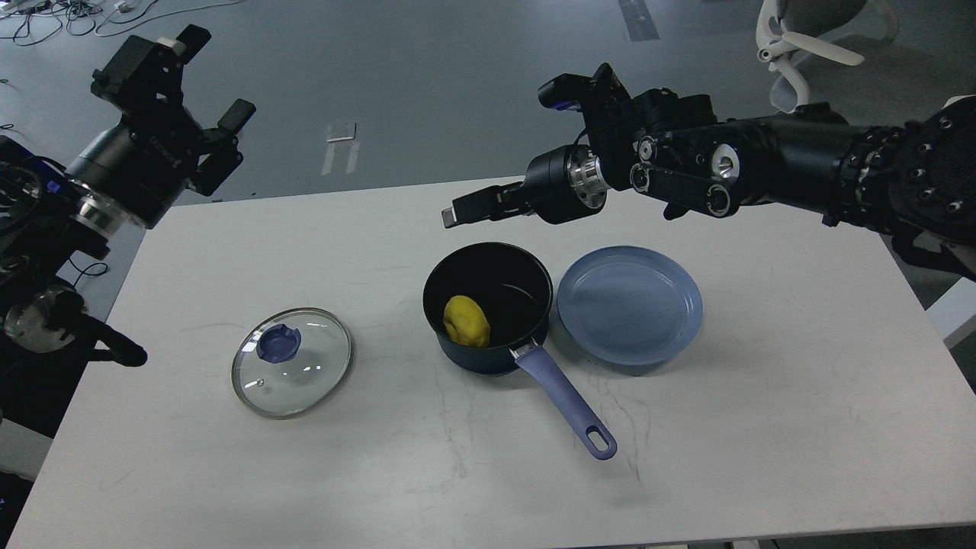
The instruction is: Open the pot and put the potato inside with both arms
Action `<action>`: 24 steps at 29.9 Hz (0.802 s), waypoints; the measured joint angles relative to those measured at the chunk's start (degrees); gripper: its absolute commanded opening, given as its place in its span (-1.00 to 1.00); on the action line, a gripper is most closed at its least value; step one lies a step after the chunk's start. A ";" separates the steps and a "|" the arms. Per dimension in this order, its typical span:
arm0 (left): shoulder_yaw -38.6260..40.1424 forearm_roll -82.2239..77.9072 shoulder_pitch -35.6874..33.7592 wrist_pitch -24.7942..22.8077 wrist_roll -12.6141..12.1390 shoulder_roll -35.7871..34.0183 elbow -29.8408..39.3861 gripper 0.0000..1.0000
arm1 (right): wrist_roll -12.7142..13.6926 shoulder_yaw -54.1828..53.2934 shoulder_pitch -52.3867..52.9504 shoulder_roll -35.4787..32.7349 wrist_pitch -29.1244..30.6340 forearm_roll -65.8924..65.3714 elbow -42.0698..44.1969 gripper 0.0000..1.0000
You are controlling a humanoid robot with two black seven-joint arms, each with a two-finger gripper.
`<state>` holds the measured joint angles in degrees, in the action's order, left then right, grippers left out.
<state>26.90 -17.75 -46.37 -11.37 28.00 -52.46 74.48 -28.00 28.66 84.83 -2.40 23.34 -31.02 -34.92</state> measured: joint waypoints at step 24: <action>8.74 4.00 11.56 -3.22 0.00 12.32 -8.11 0.95 | -0.01 -48.34 -32.86 -6.52 4.48 29.17 11.56 0.93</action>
<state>35.64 -13.76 -34.82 -14.59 28.00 -40.14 66.37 -28.01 -19.68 51.98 -8.92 27.82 -1.85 -23.36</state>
